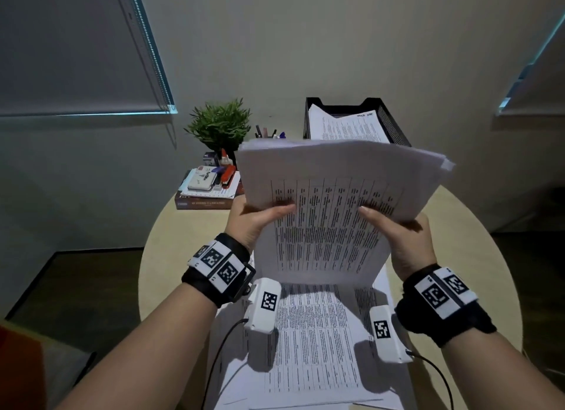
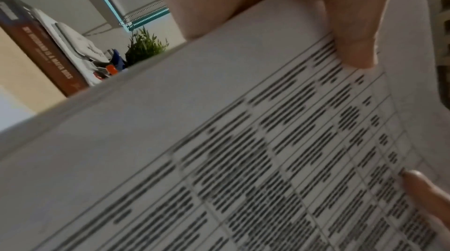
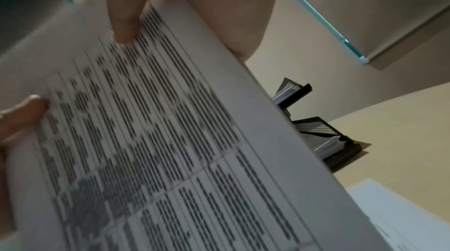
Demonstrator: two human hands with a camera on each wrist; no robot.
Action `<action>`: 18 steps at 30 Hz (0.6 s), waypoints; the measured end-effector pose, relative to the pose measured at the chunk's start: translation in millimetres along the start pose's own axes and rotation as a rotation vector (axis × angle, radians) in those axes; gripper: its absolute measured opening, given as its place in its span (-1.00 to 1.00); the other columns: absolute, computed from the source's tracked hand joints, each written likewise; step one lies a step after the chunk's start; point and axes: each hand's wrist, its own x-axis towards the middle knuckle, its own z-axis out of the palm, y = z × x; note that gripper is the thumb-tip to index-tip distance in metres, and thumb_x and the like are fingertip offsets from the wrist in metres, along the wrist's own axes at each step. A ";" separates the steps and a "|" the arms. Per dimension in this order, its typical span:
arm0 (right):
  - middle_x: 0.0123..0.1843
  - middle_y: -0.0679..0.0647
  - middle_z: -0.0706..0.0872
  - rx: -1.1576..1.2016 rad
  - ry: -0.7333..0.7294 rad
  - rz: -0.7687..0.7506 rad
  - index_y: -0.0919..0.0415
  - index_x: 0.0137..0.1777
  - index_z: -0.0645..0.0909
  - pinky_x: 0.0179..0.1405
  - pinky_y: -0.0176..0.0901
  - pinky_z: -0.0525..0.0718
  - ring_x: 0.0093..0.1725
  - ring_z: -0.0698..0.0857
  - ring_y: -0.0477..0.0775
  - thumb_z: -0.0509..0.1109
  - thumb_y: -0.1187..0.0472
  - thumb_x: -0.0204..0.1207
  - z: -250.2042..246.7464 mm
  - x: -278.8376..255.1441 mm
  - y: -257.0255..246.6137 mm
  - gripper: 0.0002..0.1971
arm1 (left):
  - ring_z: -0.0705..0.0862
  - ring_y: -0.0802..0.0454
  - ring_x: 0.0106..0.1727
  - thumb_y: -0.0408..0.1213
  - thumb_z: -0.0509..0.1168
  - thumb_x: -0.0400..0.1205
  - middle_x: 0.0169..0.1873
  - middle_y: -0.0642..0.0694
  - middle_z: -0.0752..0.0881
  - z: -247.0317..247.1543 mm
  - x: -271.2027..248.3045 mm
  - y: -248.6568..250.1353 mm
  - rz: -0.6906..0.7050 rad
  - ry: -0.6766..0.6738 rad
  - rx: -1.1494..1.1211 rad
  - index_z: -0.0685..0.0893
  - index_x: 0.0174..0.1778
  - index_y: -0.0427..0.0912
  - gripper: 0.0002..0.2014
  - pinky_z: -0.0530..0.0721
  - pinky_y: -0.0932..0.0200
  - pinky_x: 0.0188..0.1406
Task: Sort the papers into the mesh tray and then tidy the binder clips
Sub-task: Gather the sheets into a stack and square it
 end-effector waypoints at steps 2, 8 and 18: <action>-0.17 -0.07 0.85 0.004 0.007 0.010 0.18 -0.05 0.73 -0.15 -0.30 0.71 -0.10 0.79 -0.09 0.60 0.24 0.14 -1.2 -2.0 0.7 -0.66 | 0.79 0.03 -0.01 -0.13 0.68 -0.03 -0.16 0.00 0.84 -2.2 -0.5 -3.0 -0.016 -0.008 0.011 0.83 -0.19 -0.01 -0.54 0.72 0.05 0.10; -0.19 -0.04 0.84 -0.009 0.038 0.003 0.22 -0.02 0.72 -0.09 -0.16 0.72 -0.09 0.78 -0.03 0.61 0.26 0.17 5.9 -5.5 -3.6 -0.66 | 0.79 0.08 -0.12 -0.46 0.62 0.17 -0.28 0.05 0.84 8.3 -1.7 -1.4 -0.030 0.077 0.039 0.74 -0.13 -0.15 -0.62 0.70 0.13 0.02; 0.04 0.00 0.79 -0.140 0.071 0.253 0.19 0.21 0.62 0.27 0.08 0.64 0.09 0.74 0.05 0.65 0.22 0.23 -4.1 -10.6 35.2 -0.47 | 0.74 0.01 0.02 -0.41 0.58 0.29 -0.11 -0.02 0.78 12.4 -5.3 -23.6 -0.167 0.061 0.148 0.67 -0.06 -0.06 -0.63 0.65 -0.02 0.20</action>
